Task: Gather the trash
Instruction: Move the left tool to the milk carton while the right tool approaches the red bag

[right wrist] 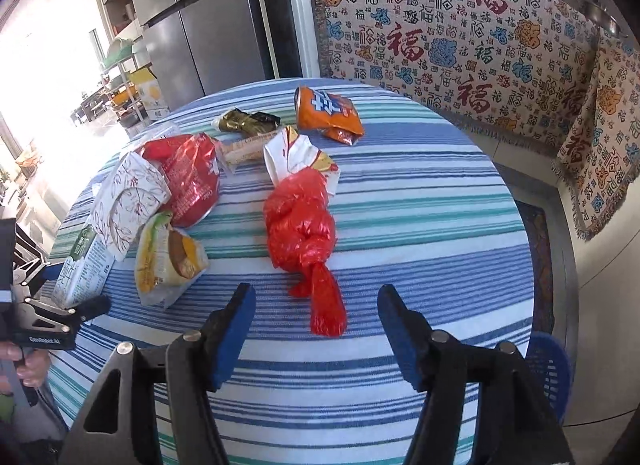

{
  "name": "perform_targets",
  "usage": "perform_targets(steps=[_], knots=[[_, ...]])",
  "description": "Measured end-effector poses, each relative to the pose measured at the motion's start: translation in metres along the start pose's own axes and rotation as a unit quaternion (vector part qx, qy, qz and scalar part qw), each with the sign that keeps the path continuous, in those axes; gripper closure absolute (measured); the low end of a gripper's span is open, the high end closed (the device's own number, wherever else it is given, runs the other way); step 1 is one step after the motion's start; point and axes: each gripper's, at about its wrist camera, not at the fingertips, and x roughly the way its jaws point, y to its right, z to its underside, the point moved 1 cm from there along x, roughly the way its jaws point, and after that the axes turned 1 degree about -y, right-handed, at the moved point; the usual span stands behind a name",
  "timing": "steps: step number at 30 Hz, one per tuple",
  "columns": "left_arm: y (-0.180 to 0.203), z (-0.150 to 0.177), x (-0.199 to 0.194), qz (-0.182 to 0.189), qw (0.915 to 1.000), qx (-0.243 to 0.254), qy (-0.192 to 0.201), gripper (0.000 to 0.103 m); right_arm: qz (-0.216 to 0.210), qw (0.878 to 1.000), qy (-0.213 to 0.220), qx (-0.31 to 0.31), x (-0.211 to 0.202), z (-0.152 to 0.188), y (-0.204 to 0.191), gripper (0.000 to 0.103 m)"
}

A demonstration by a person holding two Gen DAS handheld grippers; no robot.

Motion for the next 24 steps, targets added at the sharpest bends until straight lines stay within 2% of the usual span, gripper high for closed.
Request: perform_targets(steps=[5,8,10,12,24], knots=[[-0.002,-0.002,-0.003,-0.004,0.9998,-0.017,0.003,0.0,-0.006,1.0,-0.008,-0.02,0.026,-0.015,-0.014,0.038],[-0.003,0.003,-0.002,-0.006,0.9993,-0.021,0.029,0.0,0.01,0.999,-0.02,-0.033,0.041,-0.015,-0.02,0.038],[-0.005,0.003,-0.002,-0.004,0.9994,-0.019,0.028,0.0,0.032,0.998,-0.04,-0.025,0.053,-0.012,-0.017,0.038],[-0.005,0.003,-0.001,-0.001,0.9995,-0.014,0.03,0.0,0.035,0.998,-0.05,-0.021,0.058,-0.007,-0.013,0.038],[-0.006,0.004,0.0,0.002,0.9994,-0.008,0.034,0.0,0.045,0.999,-0.004,-0.009,0.063,-0.005,-0.012,0.023]])
